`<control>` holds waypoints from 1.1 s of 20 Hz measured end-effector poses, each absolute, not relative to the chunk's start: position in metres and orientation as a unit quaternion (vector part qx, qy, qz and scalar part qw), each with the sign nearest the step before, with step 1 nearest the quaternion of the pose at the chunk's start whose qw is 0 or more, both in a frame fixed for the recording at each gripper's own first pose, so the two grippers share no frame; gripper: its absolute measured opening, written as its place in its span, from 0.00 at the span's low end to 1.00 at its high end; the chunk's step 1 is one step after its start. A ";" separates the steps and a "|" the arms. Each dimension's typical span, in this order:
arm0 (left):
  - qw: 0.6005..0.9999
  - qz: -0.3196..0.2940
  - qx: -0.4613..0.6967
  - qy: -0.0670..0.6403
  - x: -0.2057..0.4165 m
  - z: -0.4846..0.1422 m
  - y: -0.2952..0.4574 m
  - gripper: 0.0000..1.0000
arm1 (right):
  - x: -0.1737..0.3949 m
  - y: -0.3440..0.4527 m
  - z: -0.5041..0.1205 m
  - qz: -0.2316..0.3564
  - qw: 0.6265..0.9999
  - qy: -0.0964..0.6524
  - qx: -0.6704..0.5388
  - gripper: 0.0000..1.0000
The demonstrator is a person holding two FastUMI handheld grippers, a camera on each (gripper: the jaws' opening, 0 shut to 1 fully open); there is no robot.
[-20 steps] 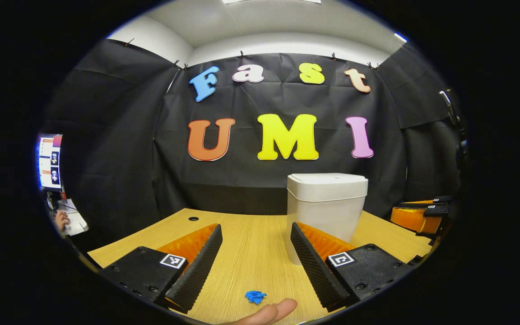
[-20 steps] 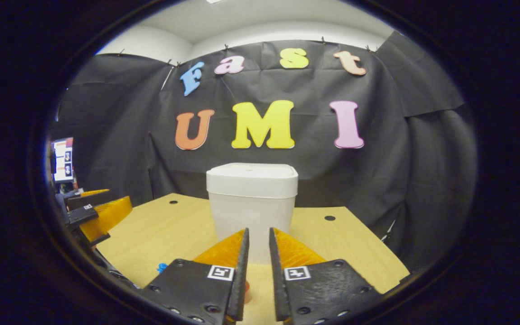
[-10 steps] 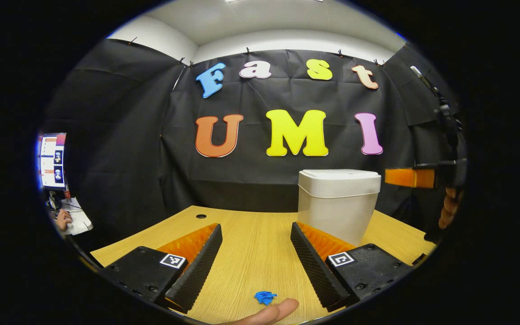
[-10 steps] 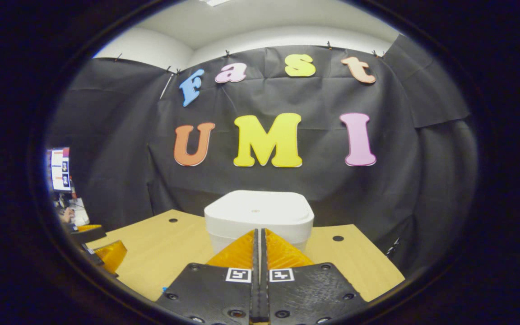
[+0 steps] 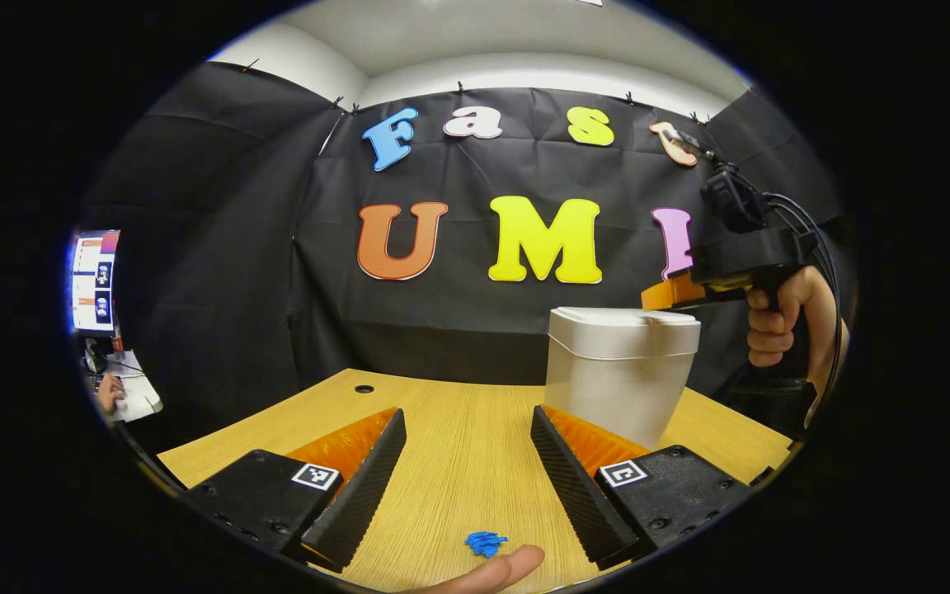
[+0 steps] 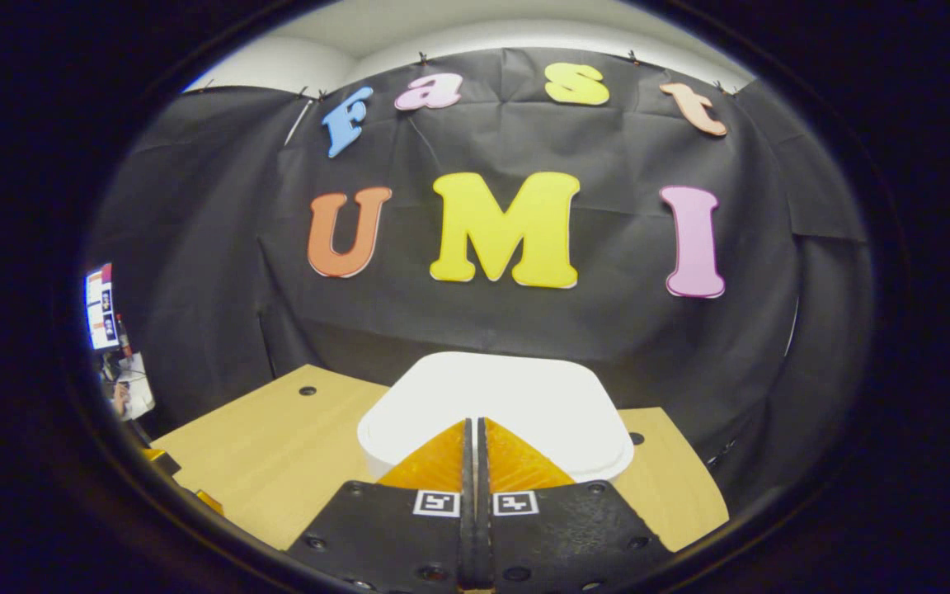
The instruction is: Press the lid of the desktop garbage bin to open it, pick up the crumpled paper on the desktop and throw it into the bin, then pick up the pop can on the desktop and drop it into the bin, and finally close the garbage bin lid.
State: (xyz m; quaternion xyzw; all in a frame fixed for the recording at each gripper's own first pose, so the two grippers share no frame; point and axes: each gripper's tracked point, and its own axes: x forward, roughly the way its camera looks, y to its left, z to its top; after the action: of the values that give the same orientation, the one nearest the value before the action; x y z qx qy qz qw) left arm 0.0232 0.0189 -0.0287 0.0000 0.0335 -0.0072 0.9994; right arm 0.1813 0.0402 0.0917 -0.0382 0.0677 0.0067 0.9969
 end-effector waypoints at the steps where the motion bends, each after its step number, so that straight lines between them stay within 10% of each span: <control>1: 0.999 -0.005 0.001 0.032 0.024 -0.029 0.021 0.99 | 0.182 0.041 0.096 0.008 0.998 0.061 -0.033 0.00; 22: 0.994 -0.004 -0.016 0.105 0.040 -0.064 0.027 0.98 | 0.076 0.022 0.089 0.055 0.998 0.002 0.006 0.00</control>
State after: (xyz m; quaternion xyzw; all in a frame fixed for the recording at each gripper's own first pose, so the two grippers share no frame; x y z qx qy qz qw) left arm 0.0399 0.0265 -0.0639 -0.0164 0.1054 -0.0042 0.9943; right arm 0.0759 0.0220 0.0890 0.0061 0.0023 0.0552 0.9985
